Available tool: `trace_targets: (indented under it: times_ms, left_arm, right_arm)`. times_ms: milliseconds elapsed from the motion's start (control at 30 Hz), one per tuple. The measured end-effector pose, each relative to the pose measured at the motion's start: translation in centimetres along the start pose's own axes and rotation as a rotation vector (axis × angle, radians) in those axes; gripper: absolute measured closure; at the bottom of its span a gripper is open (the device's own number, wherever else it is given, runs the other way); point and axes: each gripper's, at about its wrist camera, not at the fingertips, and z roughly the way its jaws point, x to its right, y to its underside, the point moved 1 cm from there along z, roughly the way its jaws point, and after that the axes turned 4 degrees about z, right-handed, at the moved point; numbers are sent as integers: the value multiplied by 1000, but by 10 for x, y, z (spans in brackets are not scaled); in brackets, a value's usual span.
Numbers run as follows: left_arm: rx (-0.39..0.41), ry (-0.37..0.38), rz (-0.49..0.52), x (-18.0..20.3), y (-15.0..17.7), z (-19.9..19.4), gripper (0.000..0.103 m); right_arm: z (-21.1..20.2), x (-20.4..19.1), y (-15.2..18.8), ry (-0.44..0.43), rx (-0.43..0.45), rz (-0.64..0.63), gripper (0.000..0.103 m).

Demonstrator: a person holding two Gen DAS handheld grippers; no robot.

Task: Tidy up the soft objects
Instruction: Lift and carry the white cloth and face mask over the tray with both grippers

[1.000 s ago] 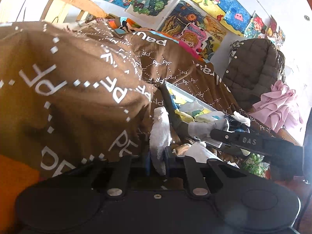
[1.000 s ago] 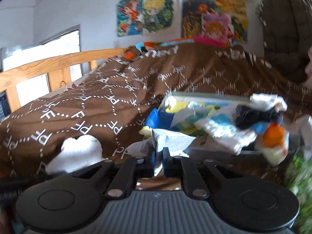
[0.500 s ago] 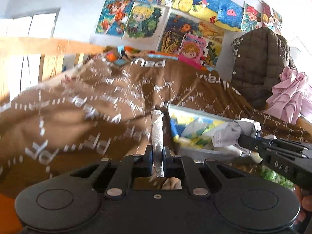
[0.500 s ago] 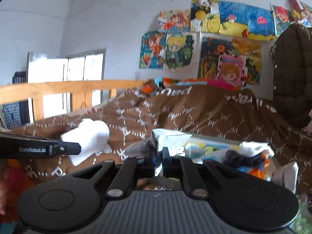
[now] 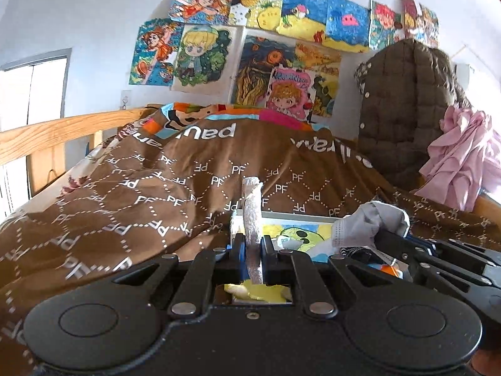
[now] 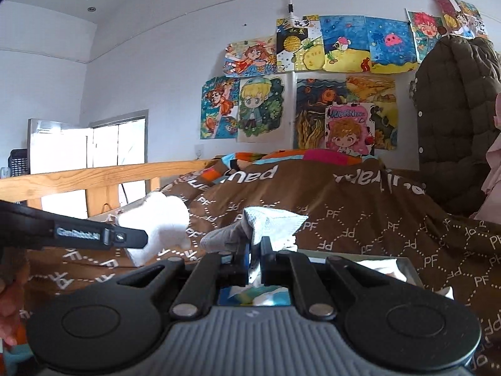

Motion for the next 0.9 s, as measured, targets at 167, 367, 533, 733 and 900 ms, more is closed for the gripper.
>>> trace_targets:
  times_ms: [167, 367, 533, 733, 900]
  left_arm:
    - [-57, -6, 18, 9, -4, 51, 93]
    - [-115, 1, 33, 16, -1, 99, 93]
    - [-150, 7, 62, 24, 6, 125, 93]
    - [-181, 2, 63, 30, 22, 141, 93]
    - [-191, -5, 56, 31, 23, 148, 93]
  right_arm:
    - [23, 16, 6, 3, 20, -1, 96]
    - [49, 35, 22, -8, -18, 61, 96]
    - [62, 38, 34, -15, -37, 68, 96]
    - [72, 41, 43, -23, -60, 87, 96]
    - [80, 48, 46, -23, -89, 122, 96]
